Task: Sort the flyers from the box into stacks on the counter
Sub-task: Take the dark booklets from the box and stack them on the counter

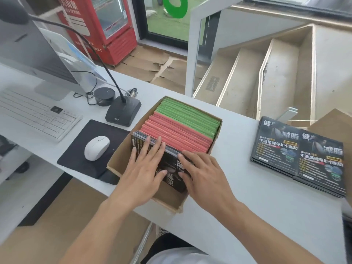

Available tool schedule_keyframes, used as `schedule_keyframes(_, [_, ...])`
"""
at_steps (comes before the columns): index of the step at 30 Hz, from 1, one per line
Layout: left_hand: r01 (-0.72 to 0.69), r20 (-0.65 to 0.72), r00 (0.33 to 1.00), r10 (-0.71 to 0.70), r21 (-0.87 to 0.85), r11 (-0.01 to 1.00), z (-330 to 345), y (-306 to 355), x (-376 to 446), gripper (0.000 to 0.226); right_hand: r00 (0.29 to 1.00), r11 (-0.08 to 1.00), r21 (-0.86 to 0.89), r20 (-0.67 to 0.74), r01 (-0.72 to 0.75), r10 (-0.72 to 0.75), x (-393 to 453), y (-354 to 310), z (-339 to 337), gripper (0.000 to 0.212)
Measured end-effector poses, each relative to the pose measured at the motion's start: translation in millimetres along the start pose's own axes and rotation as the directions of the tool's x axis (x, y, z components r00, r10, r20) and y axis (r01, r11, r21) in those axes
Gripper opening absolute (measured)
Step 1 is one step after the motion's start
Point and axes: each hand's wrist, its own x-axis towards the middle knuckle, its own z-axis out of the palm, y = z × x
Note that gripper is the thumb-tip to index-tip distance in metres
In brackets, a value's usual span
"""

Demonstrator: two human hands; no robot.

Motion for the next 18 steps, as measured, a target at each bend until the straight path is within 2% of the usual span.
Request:
schedule_keyframes(6, [-0.024,-0.031,0.999,0.027,0.074,0.997,9,-4,-10,0.082,0.999,0.987,-0.161,0.035,0.01,-0.004,-13,-12,2,0.056])
schedule_keyframes(13, [-0.04,-0.068,0.997,0.044,0.051,0.998,11,-10,-20,0.082,1.0,0.989,-0.149,0.002,0.019,-0.019,-17,-26,3,0.048])
schedule_keyframes(18, [-0.057,-0.076,0.995,0.062,0.075,0.996,13,-14,-19,0.087,1.0,0.982,-0.186,-0.002,-0.018,0.018,-19,-29,4,0.05])
